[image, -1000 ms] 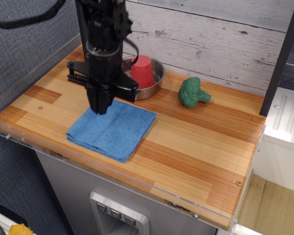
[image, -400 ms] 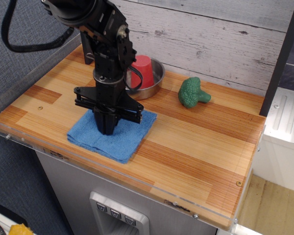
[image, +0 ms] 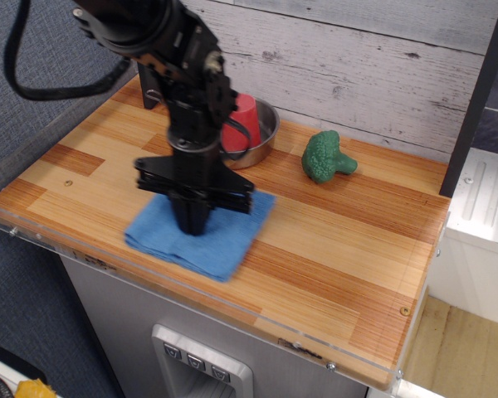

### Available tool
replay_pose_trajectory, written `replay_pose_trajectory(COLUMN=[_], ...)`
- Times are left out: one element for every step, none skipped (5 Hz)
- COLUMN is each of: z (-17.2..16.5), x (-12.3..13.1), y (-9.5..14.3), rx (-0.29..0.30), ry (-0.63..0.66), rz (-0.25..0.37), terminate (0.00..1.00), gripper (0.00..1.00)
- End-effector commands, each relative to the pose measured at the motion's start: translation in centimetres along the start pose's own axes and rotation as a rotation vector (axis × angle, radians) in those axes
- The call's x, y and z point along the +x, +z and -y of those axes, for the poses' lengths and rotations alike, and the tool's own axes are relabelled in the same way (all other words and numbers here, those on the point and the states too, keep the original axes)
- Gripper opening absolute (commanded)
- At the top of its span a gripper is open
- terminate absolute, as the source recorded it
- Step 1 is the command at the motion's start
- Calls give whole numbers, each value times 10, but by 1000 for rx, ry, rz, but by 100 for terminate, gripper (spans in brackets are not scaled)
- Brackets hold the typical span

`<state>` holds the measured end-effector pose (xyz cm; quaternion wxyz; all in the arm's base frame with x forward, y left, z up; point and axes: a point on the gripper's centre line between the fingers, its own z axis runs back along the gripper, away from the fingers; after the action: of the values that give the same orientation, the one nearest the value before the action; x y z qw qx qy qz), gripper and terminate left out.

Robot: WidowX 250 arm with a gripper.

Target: Place the napkin in the bottom right hand corner of the table.

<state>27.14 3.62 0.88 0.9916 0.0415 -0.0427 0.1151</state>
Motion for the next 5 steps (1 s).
replay_pose_trajectory(z=[47,66,88,106,117], x=[-15,-16,-12,-10,-5], y=[16,17,17,20,21], rx=[-63,-104,-155,-171,-184], ry=[-79,-92,-94,-129,-137], rz=[42,54,68,82,82], terminate=[0,0,0,0,0], gripper=[0,0,0,0,0])
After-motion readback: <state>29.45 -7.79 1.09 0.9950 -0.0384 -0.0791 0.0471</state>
